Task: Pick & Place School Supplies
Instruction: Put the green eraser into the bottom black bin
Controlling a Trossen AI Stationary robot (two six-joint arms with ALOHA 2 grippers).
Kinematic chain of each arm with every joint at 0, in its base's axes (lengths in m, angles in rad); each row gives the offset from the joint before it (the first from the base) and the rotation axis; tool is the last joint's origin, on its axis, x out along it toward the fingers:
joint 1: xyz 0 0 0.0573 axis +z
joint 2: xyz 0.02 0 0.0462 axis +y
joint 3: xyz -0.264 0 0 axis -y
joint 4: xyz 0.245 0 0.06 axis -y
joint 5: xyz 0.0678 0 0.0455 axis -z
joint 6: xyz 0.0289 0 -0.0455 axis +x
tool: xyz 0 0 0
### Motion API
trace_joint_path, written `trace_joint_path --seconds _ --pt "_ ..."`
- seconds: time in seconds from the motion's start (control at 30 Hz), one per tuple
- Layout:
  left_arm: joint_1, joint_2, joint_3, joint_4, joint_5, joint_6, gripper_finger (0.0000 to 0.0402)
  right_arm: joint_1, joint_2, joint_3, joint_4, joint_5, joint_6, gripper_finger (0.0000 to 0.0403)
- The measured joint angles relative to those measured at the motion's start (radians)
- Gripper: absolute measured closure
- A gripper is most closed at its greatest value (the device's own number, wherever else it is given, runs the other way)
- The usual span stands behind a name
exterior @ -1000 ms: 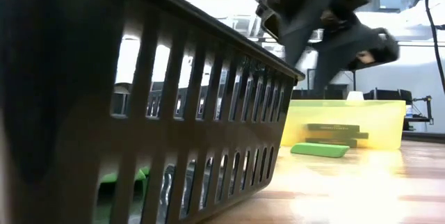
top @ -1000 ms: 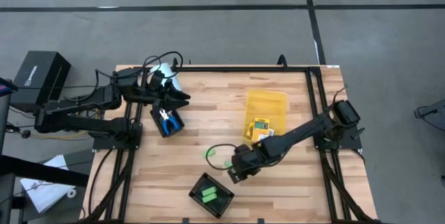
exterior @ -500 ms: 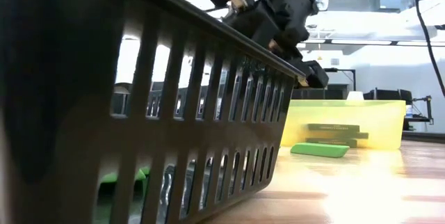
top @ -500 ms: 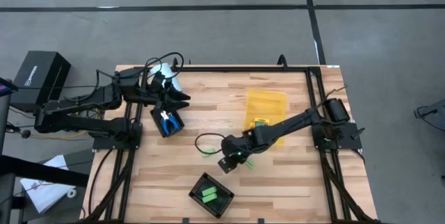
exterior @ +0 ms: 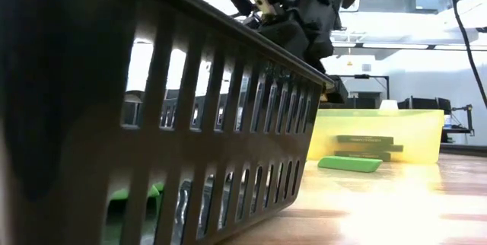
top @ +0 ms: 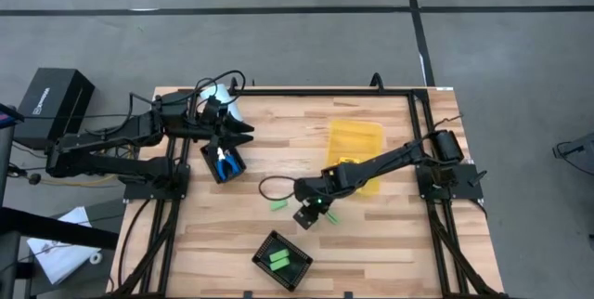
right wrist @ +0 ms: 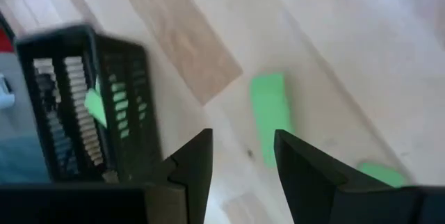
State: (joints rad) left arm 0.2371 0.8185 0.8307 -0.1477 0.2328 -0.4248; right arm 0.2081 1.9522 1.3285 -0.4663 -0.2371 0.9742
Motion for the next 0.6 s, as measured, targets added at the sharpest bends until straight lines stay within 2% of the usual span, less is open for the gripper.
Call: trace_joint_path --seconds 0.27,0.37,0.47,0.53,0.6 --pt "0.0 0.0 0.0 -0.019 -0.014 -0.002 0.0234 -0.061 0.0 0.039 0.025 -0.066 -0.047 0.0259" --pt "0.0 0.0 0.001 -0.197 -0.024 0.021 0.0234 -0.076 -0.006 0.138 0.001 -0.071 -0.108 0.0258" --pt "-0.002 0.025 0.0 -0.396 -0.023 0.077 0.0234 -0.096 -0.01 0.279 -0.071 -0.017 -0.193 0.0257" --pt "-0.02 0.05 -0.005 -0.467 -0.022 0.095 0.0234 -0.116 -0.01 0.377 -0.152 0.039 -0.259 0.0257" --pt "-0.052 0.08 -0.015 -0.464 -0.012 0.119 0.0234 -0.138 -0.01 0.472 -0.209 0.085 -0.321 0.0258"
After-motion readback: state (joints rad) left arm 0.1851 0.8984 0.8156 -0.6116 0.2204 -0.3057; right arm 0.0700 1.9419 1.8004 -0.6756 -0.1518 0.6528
